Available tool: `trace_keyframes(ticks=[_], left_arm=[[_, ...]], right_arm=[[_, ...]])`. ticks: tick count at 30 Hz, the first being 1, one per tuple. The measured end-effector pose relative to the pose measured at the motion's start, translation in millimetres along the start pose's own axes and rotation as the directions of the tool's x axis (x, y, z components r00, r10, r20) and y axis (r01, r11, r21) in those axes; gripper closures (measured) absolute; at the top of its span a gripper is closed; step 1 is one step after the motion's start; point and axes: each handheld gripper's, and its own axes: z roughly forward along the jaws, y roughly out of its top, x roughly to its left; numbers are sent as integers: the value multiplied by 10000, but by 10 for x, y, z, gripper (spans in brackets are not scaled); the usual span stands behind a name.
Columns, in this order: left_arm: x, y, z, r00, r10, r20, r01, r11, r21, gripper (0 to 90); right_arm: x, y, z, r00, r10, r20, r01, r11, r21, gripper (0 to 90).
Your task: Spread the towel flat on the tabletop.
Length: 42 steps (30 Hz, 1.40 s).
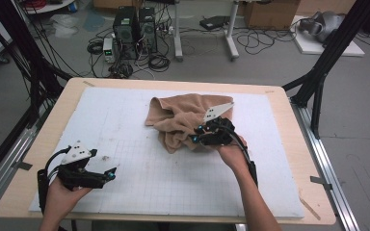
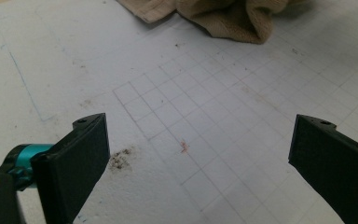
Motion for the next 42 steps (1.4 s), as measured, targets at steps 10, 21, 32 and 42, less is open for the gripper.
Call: trace_keyframes(ticks=[10, 21, 32, 42], left_arm=[[-54, 28, 18, 9999, 126, 118, -126, 9999, 32, 57], [-84, 47, 21, 9996, 108, 267, -106, 9999, -60, 57], [-217, 221, 256, 9953, 450, 858, -464, 9988, 139, 76], [-307, 428, 466, 9869, 794, 1403, -802, 9968, -2, 175]], right_arm=[[658, 42, -174, 9832, -1125, -1435, 1111, 9937, -179, 722], [1236, -104, -122, 9425, -1726, -2861, 1807, 9835, 17, 640], [928, -352, -441, 9837, -453, -1741, 357, 9977, -580, 507], [724, -675, -281, 9986, 352, -393, -339, 9988, 343, 468]])
